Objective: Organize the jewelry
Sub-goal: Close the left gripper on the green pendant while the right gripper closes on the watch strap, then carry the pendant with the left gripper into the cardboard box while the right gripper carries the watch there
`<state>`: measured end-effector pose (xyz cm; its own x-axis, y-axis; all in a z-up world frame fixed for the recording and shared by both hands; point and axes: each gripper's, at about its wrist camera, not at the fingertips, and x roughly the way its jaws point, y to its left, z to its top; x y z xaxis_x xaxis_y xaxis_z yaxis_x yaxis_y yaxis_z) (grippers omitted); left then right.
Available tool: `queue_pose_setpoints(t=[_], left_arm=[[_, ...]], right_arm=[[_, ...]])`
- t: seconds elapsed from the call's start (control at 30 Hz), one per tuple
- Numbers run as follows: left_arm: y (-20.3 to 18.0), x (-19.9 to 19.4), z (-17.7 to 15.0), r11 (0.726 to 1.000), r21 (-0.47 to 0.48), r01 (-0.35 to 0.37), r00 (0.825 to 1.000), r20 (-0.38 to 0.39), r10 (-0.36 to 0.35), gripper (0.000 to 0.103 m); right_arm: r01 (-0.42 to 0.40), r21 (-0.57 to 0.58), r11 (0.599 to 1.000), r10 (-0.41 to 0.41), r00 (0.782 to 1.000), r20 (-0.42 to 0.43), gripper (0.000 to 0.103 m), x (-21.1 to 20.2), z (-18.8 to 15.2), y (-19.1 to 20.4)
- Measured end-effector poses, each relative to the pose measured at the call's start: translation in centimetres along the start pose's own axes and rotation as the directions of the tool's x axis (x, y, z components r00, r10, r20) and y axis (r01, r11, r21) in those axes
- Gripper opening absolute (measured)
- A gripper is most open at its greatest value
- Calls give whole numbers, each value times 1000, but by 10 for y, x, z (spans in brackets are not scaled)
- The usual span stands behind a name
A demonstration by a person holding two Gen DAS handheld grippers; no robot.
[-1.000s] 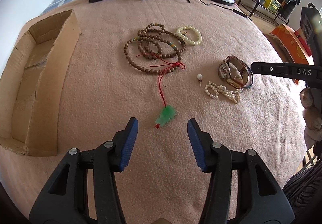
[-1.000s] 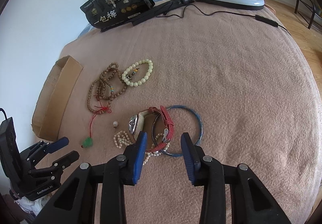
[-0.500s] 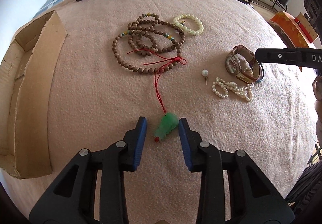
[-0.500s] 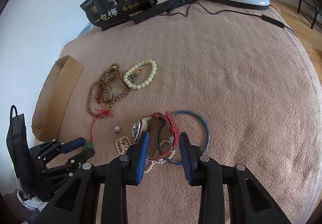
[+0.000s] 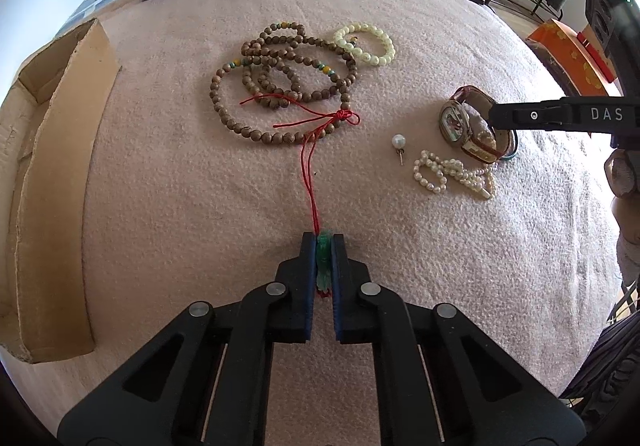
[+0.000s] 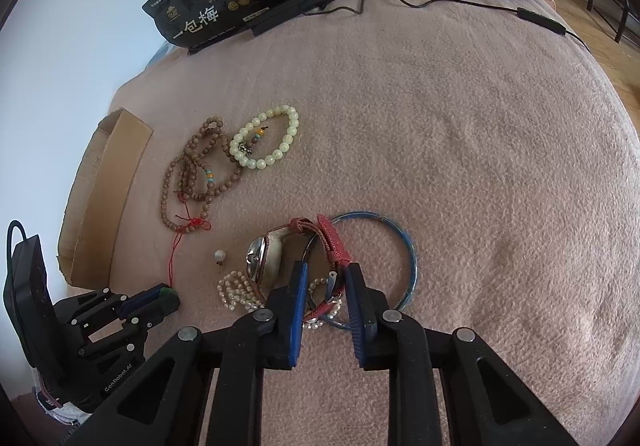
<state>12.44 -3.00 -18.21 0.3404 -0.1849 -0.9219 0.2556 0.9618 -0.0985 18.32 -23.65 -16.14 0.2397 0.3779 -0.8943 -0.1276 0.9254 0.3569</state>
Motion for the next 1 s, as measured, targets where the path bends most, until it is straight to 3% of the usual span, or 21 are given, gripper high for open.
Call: queue_pose_setpoints(t=[0.5,0.77,1.0], left_arm=[[8,-9,0,999,-38,2,1000,24,-1,4],[21,-39,6,994,-107,37,995,100,-27,4],[26,-77,15,988,-139,68,978,204,-38,4]], right_arm=[[10,28,1000,-11,1000,13,9,2,-2,-5],[23,16,1000,-25,997,74,8,-19,-3,0],[22,-10,1000,-20,992,128,8,-37,-4,14]])
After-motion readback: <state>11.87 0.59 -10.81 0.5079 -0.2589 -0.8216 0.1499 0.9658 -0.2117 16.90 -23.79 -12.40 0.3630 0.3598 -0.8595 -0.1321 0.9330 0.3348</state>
